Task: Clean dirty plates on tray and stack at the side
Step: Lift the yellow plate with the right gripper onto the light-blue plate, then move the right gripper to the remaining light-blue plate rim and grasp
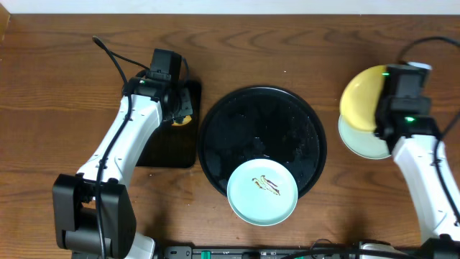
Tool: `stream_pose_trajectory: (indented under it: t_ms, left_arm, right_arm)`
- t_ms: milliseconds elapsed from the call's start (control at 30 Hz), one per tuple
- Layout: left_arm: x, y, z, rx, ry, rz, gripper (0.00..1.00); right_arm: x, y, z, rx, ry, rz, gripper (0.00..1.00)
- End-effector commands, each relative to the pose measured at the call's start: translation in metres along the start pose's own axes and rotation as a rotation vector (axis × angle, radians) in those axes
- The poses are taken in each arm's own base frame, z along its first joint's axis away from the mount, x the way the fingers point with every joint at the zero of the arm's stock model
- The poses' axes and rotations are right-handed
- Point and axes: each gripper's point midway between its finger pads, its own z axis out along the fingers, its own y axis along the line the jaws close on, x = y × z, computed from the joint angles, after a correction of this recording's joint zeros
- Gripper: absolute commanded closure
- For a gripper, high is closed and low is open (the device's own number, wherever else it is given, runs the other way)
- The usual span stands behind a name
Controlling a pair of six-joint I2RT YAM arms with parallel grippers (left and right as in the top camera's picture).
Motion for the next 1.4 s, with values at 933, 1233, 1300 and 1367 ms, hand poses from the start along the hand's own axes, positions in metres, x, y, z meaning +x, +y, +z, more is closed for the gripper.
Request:
stream_pose_trajectory:
  t_ms: [933, 1233, 1300, 1367]
  left_arm:
    - [0.000, 0.003, 0.000, -0.010, 0.001, 0.003, 0.92]
    - [0.000, 0.003, 0.000, -0.010, 0.000, 0.003, 0.92]
    - [0.000, 0.003, 0.000, -0.010, 0.000, 0.003, 0.92]
    - [0.000, 0.003, 0.000, -0.010, 0.000, 0.003, 0.92]
  right_arm:
    - [0.068, 0.141, -0.052, -1.025, 0.389, 0.058, 0.54]
    - [0.165, 0.165, -0.114, -0.981, 0.687, -0.299, 0.55]
    - [0.180, 0.168, -0.126, -0.982, 0.722, -0.362, 0.55]
    - [0.195, 0.168, -0.132, -0.940, 0.755, -0.396, 0.55]
